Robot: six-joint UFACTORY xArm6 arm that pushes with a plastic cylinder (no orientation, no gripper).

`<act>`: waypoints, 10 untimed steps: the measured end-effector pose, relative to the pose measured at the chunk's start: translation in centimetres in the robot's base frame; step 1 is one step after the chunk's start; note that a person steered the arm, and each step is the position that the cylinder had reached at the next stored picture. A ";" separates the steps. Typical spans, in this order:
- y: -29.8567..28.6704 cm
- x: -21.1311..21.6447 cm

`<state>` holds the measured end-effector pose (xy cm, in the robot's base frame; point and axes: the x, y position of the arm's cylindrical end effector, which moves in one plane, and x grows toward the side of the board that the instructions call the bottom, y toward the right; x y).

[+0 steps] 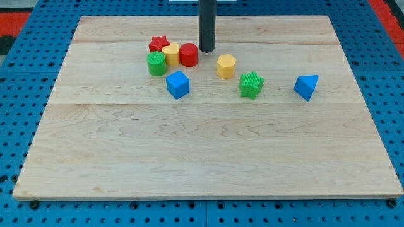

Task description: Push the hexagon and blue cube into the group of blocks

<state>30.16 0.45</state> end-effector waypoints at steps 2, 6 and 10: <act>-1.1 1.3; 9.2 3.2; 2.9 7.8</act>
<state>37.96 3.38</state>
